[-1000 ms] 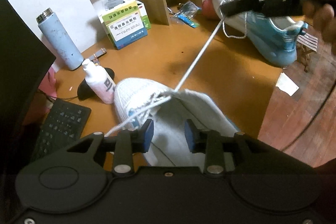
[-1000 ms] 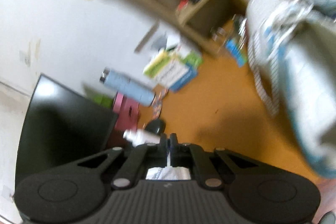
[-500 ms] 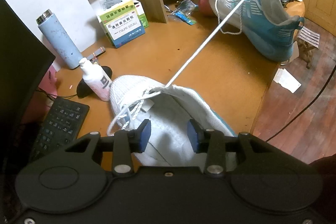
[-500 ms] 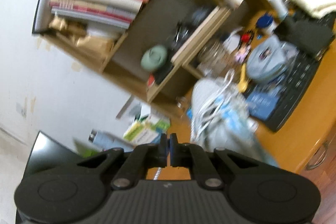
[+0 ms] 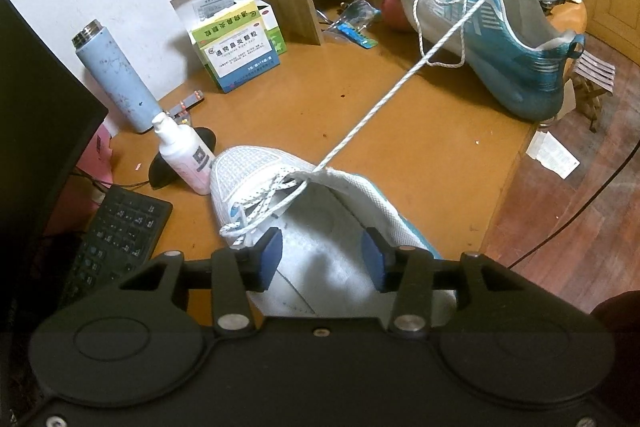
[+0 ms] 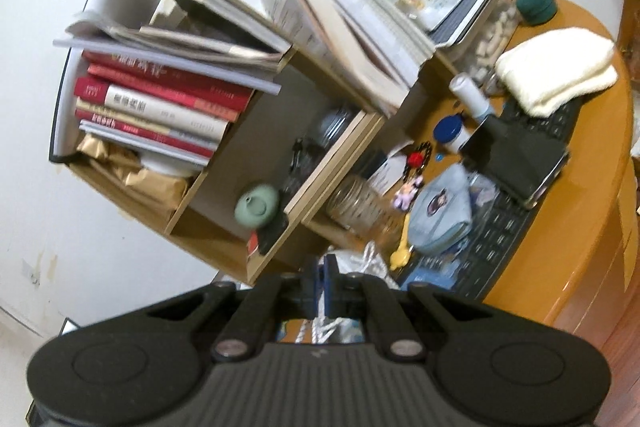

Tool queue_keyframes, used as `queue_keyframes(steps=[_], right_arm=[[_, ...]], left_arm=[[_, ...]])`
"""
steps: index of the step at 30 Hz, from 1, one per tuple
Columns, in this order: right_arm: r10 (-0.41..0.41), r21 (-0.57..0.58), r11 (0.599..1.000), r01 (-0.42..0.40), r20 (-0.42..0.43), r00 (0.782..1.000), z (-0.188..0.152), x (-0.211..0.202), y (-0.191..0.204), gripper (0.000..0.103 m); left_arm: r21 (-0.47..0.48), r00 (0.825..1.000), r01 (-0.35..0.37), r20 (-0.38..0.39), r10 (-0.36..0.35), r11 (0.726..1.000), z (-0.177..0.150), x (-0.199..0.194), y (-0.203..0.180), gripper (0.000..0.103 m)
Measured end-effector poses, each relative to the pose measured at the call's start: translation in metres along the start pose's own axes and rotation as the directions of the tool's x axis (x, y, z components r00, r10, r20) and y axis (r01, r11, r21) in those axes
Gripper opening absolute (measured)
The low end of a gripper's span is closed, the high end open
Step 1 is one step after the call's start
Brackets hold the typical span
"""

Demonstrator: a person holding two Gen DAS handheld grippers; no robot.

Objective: Lace up shoes with both hands

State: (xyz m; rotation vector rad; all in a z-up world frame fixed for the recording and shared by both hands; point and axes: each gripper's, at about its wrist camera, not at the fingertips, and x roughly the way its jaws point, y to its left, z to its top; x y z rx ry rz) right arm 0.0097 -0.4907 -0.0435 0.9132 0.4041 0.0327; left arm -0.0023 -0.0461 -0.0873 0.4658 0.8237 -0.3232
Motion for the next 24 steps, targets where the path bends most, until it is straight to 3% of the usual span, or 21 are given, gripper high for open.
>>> queue_keyframes(steps=[12, 14, 18, 21, 24], right_arm=[[-0.038, 0.007, 0.999, 0.037, 0.088, 0.995, 0.023, -0.017, -0.009, 0.002], [-0.025, 0.009, 1.0, 0.025, 0.069, 0.997, 0.02, -0.014, -0.007, 0.002], [0.054, -0.062, 0.996, -0.058, -0.068, 0.996, 0.002, 0.003, 0.018, 0.002], [0.155, -0.125, 0.974, -0.188, -0.239, 0.959, -0.039, 0.029, 0.056, 0.003], [0.228, -0.144, 0.941, -0.305, -0.395, 0.89, -0.083, 0.055, 0.091, 0.003]], left_arm=[[-0.007, 1.0, -0.006, -0.002, 0.006, 1.0, -0.003, 0.001, 0.005, 0.045], [-0.009, 1.0, -0.006, -0.001, 0.006, 1.0, -0.002, 0.0, 0.005, 0.045], [-0.01, 1.0, -0.005, 0.012, 0.005, 1.0, 0.001, -0.009, 0.008, 0.046], [-0.018, 0.999, -0.003, 0.047, 0.004, 1.0, 0.008, -0.023, 0.012, 0.048], [-0.044, 0.994, 0.039, 0.099, -0.035, 0.998, 0.02, -0.041, 0.016, 0.051]])
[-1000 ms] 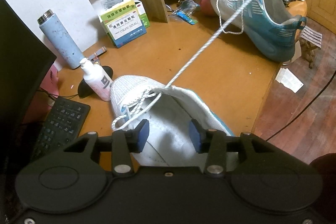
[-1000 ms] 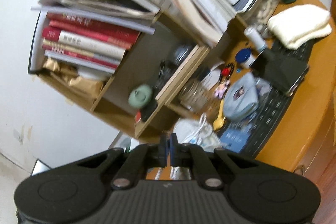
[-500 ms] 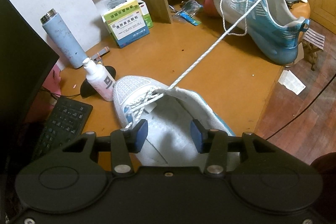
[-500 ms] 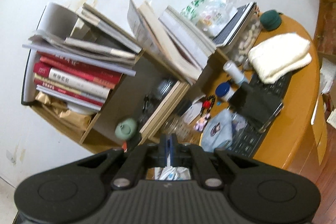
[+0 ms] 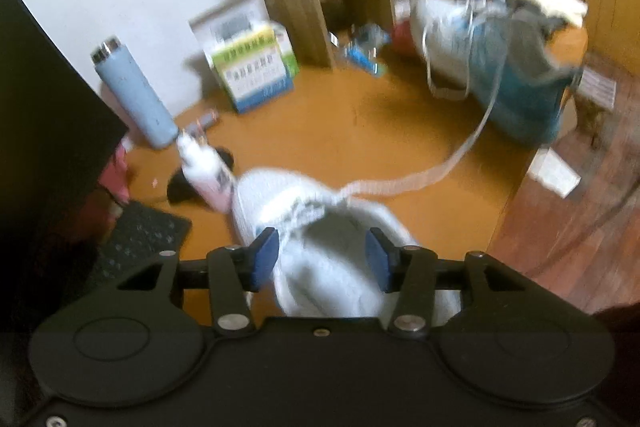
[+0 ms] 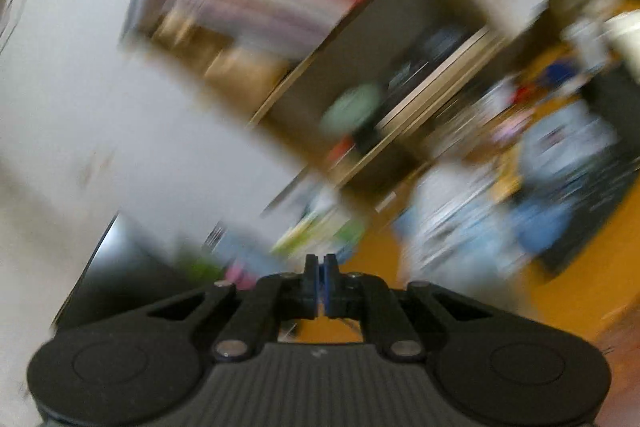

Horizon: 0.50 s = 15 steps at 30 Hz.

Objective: Lace up shoes with both hands

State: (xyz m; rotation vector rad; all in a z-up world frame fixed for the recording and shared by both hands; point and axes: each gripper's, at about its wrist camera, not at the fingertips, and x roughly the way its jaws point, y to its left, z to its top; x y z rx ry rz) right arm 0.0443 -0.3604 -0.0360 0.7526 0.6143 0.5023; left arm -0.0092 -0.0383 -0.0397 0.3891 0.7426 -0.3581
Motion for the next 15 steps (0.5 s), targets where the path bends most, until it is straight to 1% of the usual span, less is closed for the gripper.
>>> queue_keyframes(steps=[1, 2, 3, 4, 5, 6, 8, 9, 10, 13, 15], right_arm=[[0.029, -0.025, 0.999, -0.03, -0.05, 0.998, -0.008, 0.015, 0.01, 0.003], [0.049, -0.048, 0.997, -0.054, -0.092, 0.995, -0.015, 0.028, 0.019, 0.003], [0.066, -0.07, 0.995, -0.075, -0.13, 0.989, -0.022, 0.039, 0.028, 0.003], [0.078, -0.087, 0.992, -0.093, -0.163, 0.984, -0.029, 0.048, 0.035, 0.003], [0.087, -0.1, 0.989, -0.108, -0.192, 0.977, -0.034, 0.057, 0.041, 0.003], [0.096, -0.108, 0.987, -0.122, -0.217, 0.971, -0.039, 0.063, 0.045, 0.003], [0.109, -0.12, 0.982, -0.144, -0.258, 0.96, -0.046, 0.073, 0.052, 0.003], [0.109, -0.13, 0.98, -0.148, -0.272, 0.956, -0.05, 0.076, 0.056, 0.003], [0.106, -0.149, 0.977, -0.155, -0.292, 0.951, -0.054, 0.08, 0.061, 0.003], [0.11, -0.176, 0.969, -0.174, -0.324, 0.94, -0.062, 0.087, 0.07, 0.003], [0.113, -0.178, 0.967, -0.182, -0.339, 0.934, -0.065, 0.09, 0.073, 0.003]], left_arm=[[-0.024, 0.999, 0.036, 0.027, -0.035, 0.999, 0.006, -0.007, 0.002, 0.051], [-0.036, 0.998, 0.057, 0.039, -0.055, 0.998, 0.009, -0.01, 0.003, 0.051], [-0.062, 0.993, 0.103, 0.063, -0.099, 0.993, 0.015, -0.016, 0.005, 0.051], [-0.083, 0.988, 0.137, 0.083, -0.13, 0.987, 0.018, -0.019, 0.006, 0.051], [-0.092, 0.986, 0.151, 0.089, -0.143, 0.984, 0.02, -0.02, 0.007, 0.051], [-0.111, 0.98, 0.181, 0.1, -0.17, 0.977, 0.023, -0.02, 0.008, 0.051], [-0.12, 0.978, 0.194, 0.107, -0.182, 0.974, 0.025, -0.02, 0.007, 0.046], [-0.122, 0.976, 0.202, 0.106, -0.189, 0.972, 0.026, -0.019, 0.006, 0.042], [-0.12, 0.977, 0.2, 0.104, -0.188, 0.973, 0.026, -0.019, 0.005, 0.034], [-0.107, 0.976, 0.203, 0.096, -0.193, 0.973, 0.025, -0.017, 0.002, 0.027], [-0.104, 0.976, 0.205, 0.098, -0.195, 0.973, 0.025, -0.016, 0.001, 0.026]])
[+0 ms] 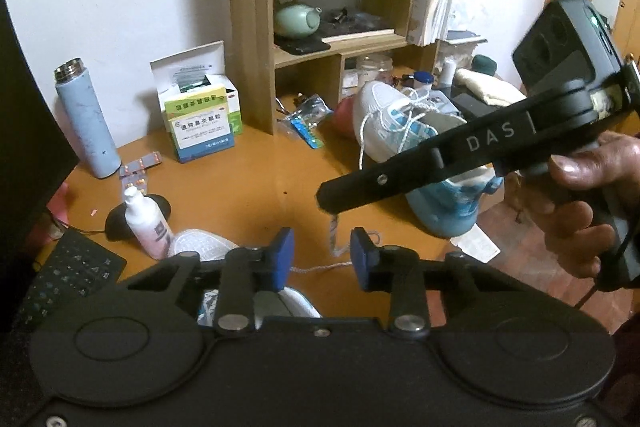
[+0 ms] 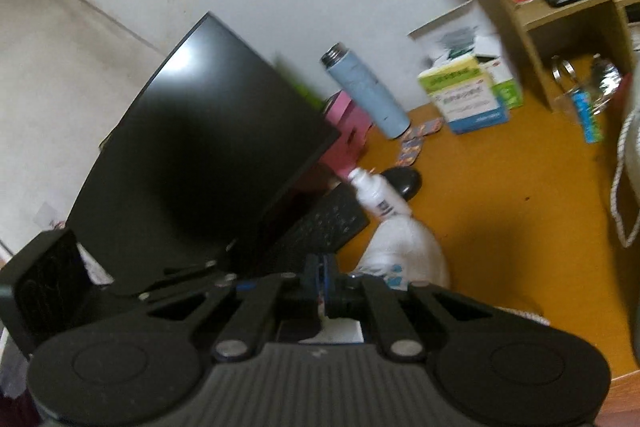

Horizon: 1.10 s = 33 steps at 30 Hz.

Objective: Lace up shoes with both hands

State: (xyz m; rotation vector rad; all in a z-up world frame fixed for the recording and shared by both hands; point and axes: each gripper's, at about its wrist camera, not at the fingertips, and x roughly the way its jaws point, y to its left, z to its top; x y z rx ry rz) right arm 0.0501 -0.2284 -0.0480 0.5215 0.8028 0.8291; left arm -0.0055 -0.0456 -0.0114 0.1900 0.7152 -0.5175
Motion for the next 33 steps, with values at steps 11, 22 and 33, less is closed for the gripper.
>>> queue_keyframes(steps=[11, 22, 33], right_arm=[[0.033, 0.023, 0.999, -0.034, 0.02, 0.999, 0.005, -0.002, 0.002, 0.024], [-0.189, -0.657, 0.74, 0.147, 0.007, 0.982, -0.023, 0.029, 0.054, 0.038], [-0.178, -0.746, 0.657, 0.107, -0.015, 0.984, -0.035, 0.051, 0.057, 0.004]], left_arm=[[-0.091, 0.999, -0.013, 0.028, 0.016, 0.996, -0.004, 0.002, 0.022, 0.002], [-0.264, 0.998, -0.006, 0.065, 0.024, 0.964, 0.002, -0.001, 0.045, 0.002], [-0.301, 0.997, 0.0, 0.069, 0.022, 0.954, 0.002, -0.003, 0.039, 0.024]])
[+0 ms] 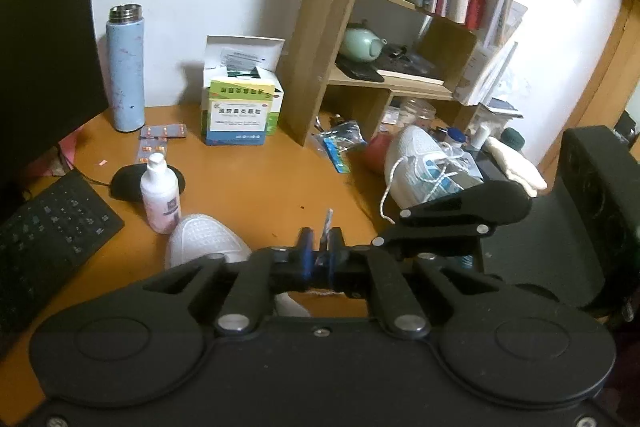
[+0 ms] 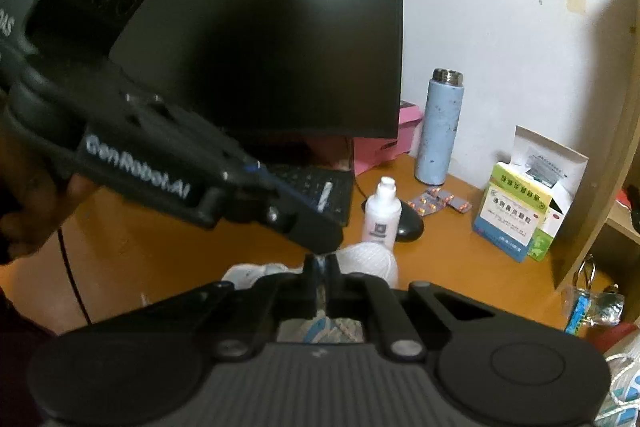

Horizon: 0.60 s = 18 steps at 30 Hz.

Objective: Lace up shoes with both hands

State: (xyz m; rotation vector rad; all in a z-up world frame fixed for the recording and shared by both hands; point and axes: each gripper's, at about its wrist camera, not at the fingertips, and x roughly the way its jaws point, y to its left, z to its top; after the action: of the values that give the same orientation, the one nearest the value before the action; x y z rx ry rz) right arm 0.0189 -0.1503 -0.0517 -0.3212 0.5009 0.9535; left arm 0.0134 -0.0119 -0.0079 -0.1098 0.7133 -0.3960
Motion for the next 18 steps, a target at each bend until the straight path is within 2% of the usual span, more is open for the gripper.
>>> queue_keyframes(steps=[3, 4, 5, 9, 10, 14, 18], right_arm=[[-0.001, -0.01, 1.0, 0.001, -0.005, 1.0, -0.001, 0.0, 0.0, 0.004], [-0.003, -0.016, 1.0, 0.003, -0.007, 1.0, -0.002, 0.0, 0.001, 0.004], [-0.004, -0.021, 1.0, 0.004, -0.009, 1.0, -0.002, -0.001, 0.002, 0.004], [-0.006, -0.019, 1.0, 0.006, -0.015, 1.0, -0.004, -0.001, 0.002, 0.004], [-0.01, -0.016, 1.0, 0.01, -0.015, 1.0, -0.004, -0.003, 0.002, 0.004], [-0.007, 0.003, 1.0, 0.007, 0.003, 1.0, 0.001, -0.008, 0.004, 0.014], [-0.002, -0.003, 1.0, 0.002, 0.028, 1.0, 0.007, -0.01, 0.006, 0.014]], left_arm=[[-0.01, 1.0, 0.003, 0.015, -0.003, 1.0, 0.001, 0.0, -0.001, 0.026], [-0.006, 1.0, 0.004, 0.016, -0.004, 1.0, 0.001, 0.0, -0.002, 0.01], [-0.001, 1.0, 0.006, 0.016, -0.006, 1.0, 0.001, 0.001, -0.003, 0.0], [-0.03, 0.999, -0.007, 0.036, 0.008, 1.0, -0.001, 0.001, 0.001, 0.0], [-0.051, 0.999, 0.011, 0.031, -0.01, 0.999, -0.001, 0.002, 0.004, 0.0], [-0.104, 0.999, 0.023, 0.034, -0.019, 0.994, -0.001, 0.001, 0.013, 0.0], [-0.145, 0.999, 0.041, 0.029, -0.037, 0.989, -0.002, 0.001, 0.018, 0.0]])
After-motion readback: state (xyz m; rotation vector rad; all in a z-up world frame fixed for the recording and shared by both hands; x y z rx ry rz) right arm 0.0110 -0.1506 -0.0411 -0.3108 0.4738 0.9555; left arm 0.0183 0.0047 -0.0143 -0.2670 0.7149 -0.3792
